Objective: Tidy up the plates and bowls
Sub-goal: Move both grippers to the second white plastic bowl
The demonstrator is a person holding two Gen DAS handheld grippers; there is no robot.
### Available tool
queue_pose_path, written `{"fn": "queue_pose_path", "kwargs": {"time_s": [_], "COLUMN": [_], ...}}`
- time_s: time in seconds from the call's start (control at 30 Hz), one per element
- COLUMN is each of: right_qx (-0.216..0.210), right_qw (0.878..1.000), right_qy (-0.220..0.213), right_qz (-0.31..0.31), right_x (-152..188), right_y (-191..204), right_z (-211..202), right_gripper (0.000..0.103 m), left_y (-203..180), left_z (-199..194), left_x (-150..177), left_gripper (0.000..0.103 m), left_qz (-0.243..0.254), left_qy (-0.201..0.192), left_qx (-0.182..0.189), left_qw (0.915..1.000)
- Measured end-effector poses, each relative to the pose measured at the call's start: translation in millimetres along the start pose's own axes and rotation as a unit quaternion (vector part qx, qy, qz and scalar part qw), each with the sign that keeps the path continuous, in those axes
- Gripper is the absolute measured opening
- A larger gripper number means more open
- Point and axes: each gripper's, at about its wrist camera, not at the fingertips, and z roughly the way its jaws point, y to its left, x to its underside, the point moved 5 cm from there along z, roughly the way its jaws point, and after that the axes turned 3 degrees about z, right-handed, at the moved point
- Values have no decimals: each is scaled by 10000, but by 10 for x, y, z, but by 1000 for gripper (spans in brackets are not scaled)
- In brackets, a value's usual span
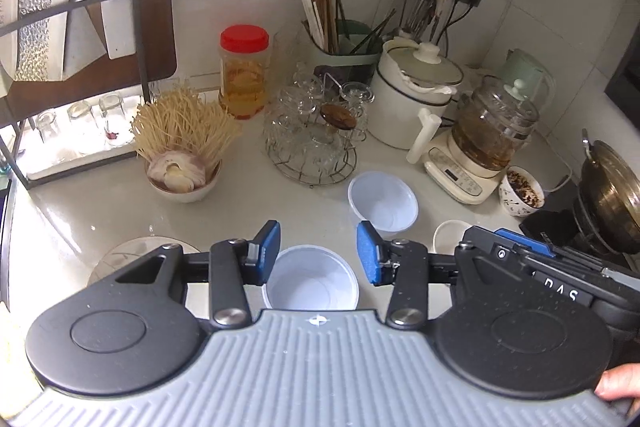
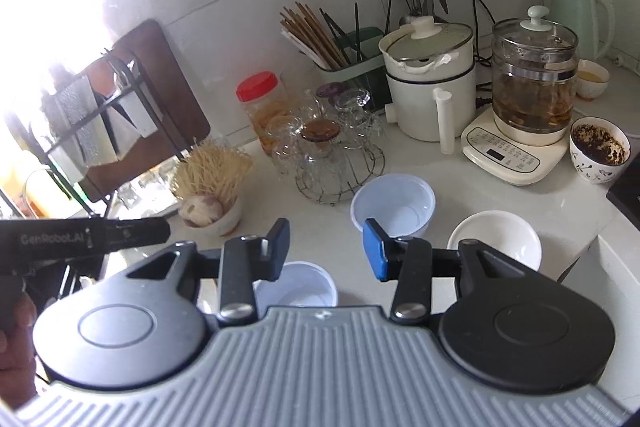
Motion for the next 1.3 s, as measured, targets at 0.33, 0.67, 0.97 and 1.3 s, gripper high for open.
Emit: {"fn": "queue_pose_path", "kwargs": {"time_s": [0.33, 0.67, 0.97, 1.3], "right_qx": [359, 765, 1017, 985], "right_qw": [9991, 9962, 9919, 9909], "right_qy": [-33, -187, -88, -28], "right_qz": [201, 381, 755, 921], "right_x": [222, 297, 255, -99], "right_y": [171, 74, -248, -672], "right_z": [-198, -342, -204, 93], "right_gripper": [44, 44, 44, 44], "left_y": [135, 89, -76, -282], "left_z": [-152, -82, 230, 783], "left_x": [187, 278, 144, -188], "left_gripper": [52, 53, 59, 60], "left_qz": [176, 246, 261, 127], "left_qy": [-144, -138, 68, 234], "left_qx": [374, 697, 756, 622], "left_qw": [9990, 9972, 9968, 9977]}}
